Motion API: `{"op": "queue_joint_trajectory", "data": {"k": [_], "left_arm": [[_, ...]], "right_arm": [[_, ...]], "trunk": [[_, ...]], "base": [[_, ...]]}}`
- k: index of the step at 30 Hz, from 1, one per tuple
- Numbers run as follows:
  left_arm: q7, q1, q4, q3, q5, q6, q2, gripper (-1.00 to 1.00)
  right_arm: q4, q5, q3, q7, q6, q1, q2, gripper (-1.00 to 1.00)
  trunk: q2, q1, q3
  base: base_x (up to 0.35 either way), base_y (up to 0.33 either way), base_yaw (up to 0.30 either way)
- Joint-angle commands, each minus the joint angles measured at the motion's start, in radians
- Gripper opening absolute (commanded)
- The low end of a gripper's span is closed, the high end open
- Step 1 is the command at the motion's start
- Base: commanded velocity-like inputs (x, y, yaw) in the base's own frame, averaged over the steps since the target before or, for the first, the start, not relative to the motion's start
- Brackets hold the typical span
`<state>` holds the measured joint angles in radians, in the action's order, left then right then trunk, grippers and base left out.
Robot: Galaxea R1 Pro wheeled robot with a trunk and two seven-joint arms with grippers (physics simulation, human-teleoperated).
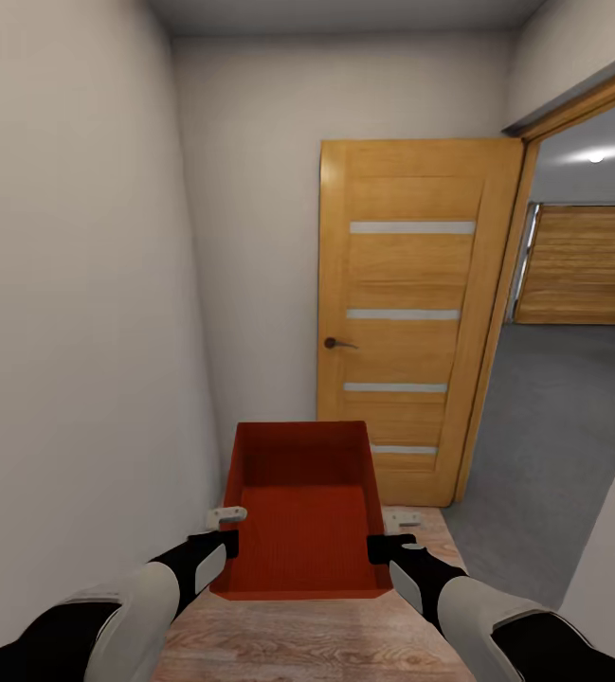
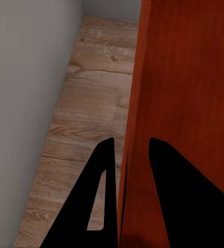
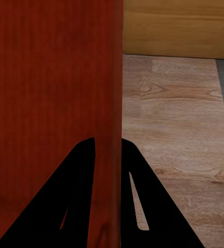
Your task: Move the two storage containers from the living room to the garage. In the garage, place one container on the floor and stack the other container on top of it (either order is fine).
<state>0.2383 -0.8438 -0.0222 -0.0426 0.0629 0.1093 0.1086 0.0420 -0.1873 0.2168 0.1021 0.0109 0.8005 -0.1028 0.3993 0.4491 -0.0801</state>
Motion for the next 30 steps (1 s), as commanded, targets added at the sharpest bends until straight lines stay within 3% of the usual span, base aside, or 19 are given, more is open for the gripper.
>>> {"op": "queue_joint_trajectory", "data": {"k": [1,12,24,25,30], "left_arm": [[0.066,0.0,-0.005,-0.025,-0.009,-0.02,-0.046,-1.0],[0.067,0.0,-0.005,-0.025,-0.009,-0.021,-0.046,-1.0],[0.07,0.0,-0.005,-0.025,-0.009,-0.022,-0.045,-1.0],[0.011,0.0,-0.005,-0.01,0.007,-0.001,-0.004,-1.0],[0.002,0.0,-0.005,0.053,0.063,-0.001,-0.013,-1.0]], "right_arm": [[-0.002,-0.015,-0.056,0.053,0.0,0.0,0.0,-1.0],[-0.002,-0.015,-0.056,0.053,0.001,0.0,0.001,-1.0],[-0.002,-0.015,-0.056,0.053,0.001,0.0,0.002,-1.0],[-0.002,-0.015,0.003,0.008,0.001,-0.001,-0.005,-1.0],[-0.002,-0.01,0.003,0.01,0.001,-0.001,-0.006,-1.0]], "trunk": [[0.001,0.001,0.0],[0.001,0.001,0.0],[0.001,0.001,0.0],[0.001,0.001,0.0],[0.001,0.001,0.0]], "base": [[0.322,0.0,0.0],[0.316,0.0,0.0],[0.037,0.0,0.0],[0.0,0.0,0.0],[0.0,0.0,0.0]]}}
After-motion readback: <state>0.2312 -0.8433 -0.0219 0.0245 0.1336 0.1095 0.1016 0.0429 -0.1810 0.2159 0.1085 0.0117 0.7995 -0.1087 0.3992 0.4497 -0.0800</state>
